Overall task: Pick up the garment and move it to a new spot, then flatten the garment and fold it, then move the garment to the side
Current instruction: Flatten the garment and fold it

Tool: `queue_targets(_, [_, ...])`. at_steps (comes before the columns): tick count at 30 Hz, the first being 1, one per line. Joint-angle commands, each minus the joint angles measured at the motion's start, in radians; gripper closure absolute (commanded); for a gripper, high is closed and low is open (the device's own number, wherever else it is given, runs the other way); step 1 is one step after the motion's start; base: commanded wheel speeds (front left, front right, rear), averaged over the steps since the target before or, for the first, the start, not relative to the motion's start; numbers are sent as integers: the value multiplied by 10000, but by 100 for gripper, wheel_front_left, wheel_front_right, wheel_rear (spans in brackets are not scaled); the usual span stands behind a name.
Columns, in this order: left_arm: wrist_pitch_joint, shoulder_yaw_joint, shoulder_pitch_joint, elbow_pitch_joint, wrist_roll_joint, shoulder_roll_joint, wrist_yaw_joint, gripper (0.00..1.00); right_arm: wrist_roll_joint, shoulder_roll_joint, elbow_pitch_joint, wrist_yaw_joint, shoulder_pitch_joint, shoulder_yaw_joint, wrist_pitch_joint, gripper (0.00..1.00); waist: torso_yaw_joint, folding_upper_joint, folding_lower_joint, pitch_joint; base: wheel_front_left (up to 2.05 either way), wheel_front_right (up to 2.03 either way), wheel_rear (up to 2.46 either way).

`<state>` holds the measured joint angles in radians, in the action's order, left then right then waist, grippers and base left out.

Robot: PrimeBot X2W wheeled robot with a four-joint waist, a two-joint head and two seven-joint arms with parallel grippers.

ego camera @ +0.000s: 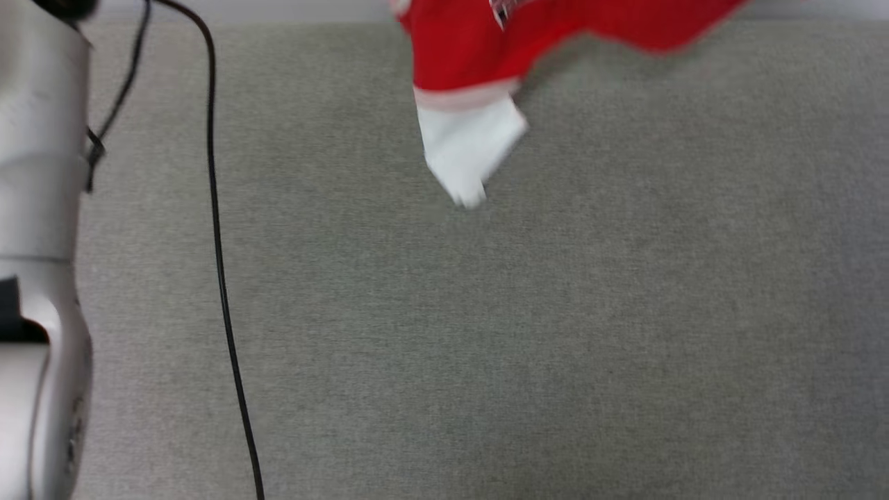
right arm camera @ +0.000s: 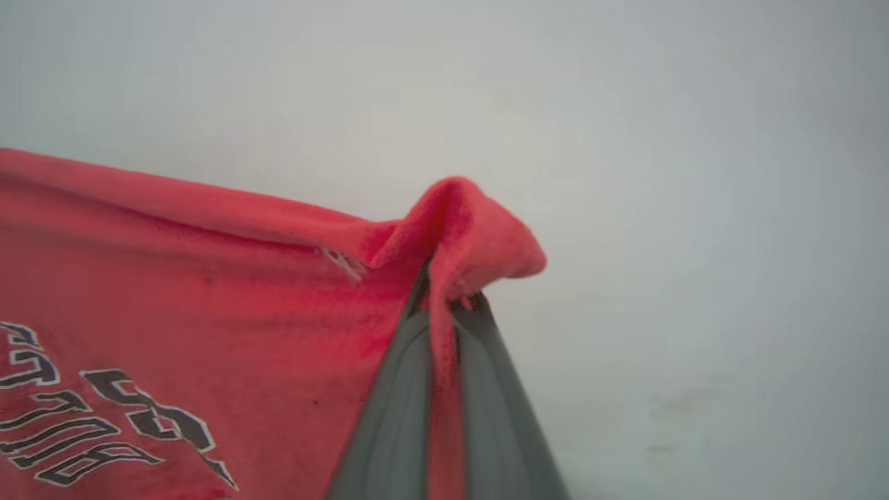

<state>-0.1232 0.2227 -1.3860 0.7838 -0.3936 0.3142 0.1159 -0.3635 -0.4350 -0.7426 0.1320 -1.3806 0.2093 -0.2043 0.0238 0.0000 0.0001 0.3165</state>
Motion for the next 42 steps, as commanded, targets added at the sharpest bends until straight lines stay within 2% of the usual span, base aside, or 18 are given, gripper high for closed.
queue_targets(1, [-73, -27, -340, 166, -11, 191, 10, 100, 141, 12, -143, -24, -389, -110, 104, 100, -198, 0, -1, 250, 0, 0, 0])
queue_targets(7, [-114, -4, -1382, 773, -122, 356, 42, 100, 350, 355, -693, -25, -1335, -239, 317, 100, -318, 0, -1, 1014, 0, 0, 0])
queue_targets(13, [-183, -33, -1659, 1382, -322, 426, 74, 100, 324, 632, -1256, -25, -1626, -63, 535, 100, -292, 0, -1, 1769, 0, 0, 0])
queue_targets(19, [-527, -92, -1153, 2143, -820, 243, 114, 100, -199, 924, -1955, -25, -1456, 200, 954, 100, -144, 0, -1, 2420, 0, 0, 0])
queue_targets(23, [-778, -91, -603, 2496, -1414, 3, 131, 100, -672, 868, -2287, -23, -970, 531, 1206, 100, 0, 0, -1, 2502, 0, 0, 0])
queue_targets(28, [-1069, 224, 629, 2541, -2201, -406, 138, 100, -1317, 695, -2305, -22, 243, 1166, 1567, 100, 225, 0, -1, 2329, 0, 0, 0])
queue_targets(32, [-1309, 497, 1990, 2304, -2706, -632, 139, 100, -2035, 489, -1958, -22, 1905, 1653, 1909, 100, 385, 0, -1, 1895, 0, 0, 0])
queue_targets(36, [-1419, 614, 3605, 1733, -3004, -592, 140, 100, -2599, 207, -1450, -22, 3415, 2001, 2128, 100, 417, 0, -1, 1347, 0, 0, 0])
queue_targets(42, [-1437, -132, 6387, -196, -2723, -324, 136, 100, -3130, -179, -471, -23, 5533, 2343, 2238, 100, 338, 0, -1, 379, 0, 0, 0])
